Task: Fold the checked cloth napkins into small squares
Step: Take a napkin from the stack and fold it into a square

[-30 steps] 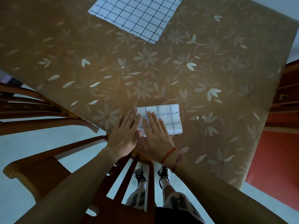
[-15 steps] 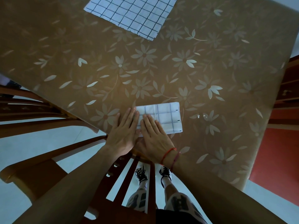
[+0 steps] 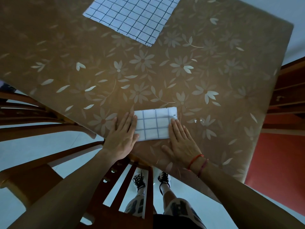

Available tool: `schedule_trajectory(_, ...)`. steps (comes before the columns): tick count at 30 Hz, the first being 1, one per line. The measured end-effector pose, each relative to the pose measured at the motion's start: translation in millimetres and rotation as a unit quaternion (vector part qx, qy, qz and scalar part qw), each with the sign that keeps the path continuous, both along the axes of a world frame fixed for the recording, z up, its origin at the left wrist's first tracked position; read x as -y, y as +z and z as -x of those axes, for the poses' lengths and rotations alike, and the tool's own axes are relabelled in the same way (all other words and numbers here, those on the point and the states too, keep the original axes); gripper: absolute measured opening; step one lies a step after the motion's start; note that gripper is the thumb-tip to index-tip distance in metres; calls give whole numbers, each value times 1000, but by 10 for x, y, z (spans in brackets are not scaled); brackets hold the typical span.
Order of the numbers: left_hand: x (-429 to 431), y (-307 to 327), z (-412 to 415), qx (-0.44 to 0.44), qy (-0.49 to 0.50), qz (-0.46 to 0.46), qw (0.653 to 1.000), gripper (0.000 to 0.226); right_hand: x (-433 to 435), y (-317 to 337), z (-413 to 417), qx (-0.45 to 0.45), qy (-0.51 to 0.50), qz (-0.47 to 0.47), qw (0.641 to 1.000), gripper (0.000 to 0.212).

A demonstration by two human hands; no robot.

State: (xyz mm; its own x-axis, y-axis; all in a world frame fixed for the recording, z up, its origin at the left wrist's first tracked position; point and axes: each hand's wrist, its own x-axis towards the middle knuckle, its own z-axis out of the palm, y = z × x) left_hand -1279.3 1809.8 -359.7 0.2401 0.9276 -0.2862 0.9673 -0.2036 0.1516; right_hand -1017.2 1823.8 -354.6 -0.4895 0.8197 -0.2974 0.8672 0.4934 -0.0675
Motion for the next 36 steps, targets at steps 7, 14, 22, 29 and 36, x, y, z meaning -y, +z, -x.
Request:
schedule_trajectory(7, -2, 22, -25, 4, 18, 4, 1000, 67, -52, 72, 129, -32, -24, -19, 999, 78)
schedule_trajectory(14, 11, -13, -22, 2, 15, -3, 1000, 66, -293, 139, 786, -113, 41, -22, 992, 71)
schedule_trajectory(22, -2, -16, -11, 5, 16, -6, 1000, 69, -536, -6, 206, -16, 77, -10, 997, 78)
schedule_trajectory(29, -1, -3, -14, 2, 25, -5, 1000, 67, -622, 56, 225, -29, 56, -58, 996, 66)
schedule_trajectory(36, -11, -3, -26, 7, 33, -10, 999, 69, -1097, 251, 453, -140, -81, -12, 987, 22)
